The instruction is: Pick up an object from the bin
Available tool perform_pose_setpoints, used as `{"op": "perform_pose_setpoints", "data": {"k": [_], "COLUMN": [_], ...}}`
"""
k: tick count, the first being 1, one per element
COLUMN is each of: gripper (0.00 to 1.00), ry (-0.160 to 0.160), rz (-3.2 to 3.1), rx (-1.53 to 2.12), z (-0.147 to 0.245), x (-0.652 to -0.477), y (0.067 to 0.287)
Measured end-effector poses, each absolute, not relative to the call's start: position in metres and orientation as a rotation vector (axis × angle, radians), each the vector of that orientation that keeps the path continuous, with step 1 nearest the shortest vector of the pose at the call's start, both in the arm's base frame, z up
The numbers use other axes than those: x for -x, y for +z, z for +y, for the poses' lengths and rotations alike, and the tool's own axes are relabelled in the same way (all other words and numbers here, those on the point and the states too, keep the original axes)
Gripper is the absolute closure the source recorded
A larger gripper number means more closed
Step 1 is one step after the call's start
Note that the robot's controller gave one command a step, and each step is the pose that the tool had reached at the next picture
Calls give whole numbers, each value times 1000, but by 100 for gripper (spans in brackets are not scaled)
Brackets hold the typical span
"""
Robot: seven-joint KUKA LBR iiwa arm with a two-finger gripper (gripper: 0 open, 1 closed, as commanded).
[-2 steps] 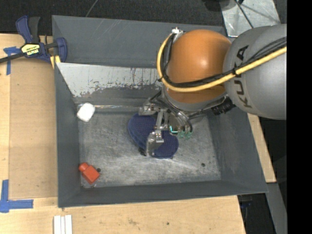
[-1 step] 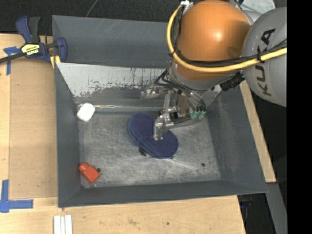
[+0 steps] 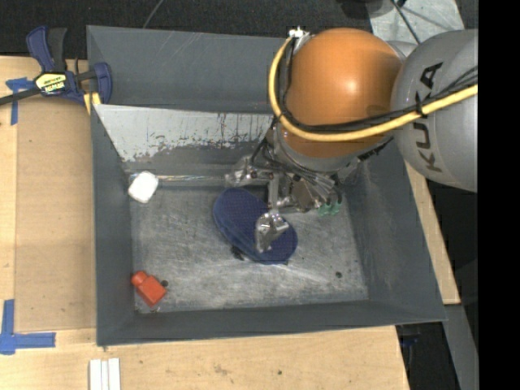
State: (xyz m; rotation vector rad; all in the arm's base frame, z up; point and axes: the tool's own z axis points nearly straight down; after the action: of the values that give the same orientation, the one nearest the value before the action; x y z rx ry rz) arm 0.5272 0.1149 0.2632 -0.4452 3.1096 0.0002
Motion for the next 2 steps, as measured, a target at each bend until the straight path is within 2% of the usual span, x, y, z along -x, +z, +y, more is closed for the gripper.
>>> {"op": "perform_pose_setpoints", "data": {"k": [1,2], "gripper": [0,0], "ry": [-2,6], "rz": [3110,3117], "rx": [470,227], "z": [54,60], "x": [-565,-575], "y": [148,84]}}
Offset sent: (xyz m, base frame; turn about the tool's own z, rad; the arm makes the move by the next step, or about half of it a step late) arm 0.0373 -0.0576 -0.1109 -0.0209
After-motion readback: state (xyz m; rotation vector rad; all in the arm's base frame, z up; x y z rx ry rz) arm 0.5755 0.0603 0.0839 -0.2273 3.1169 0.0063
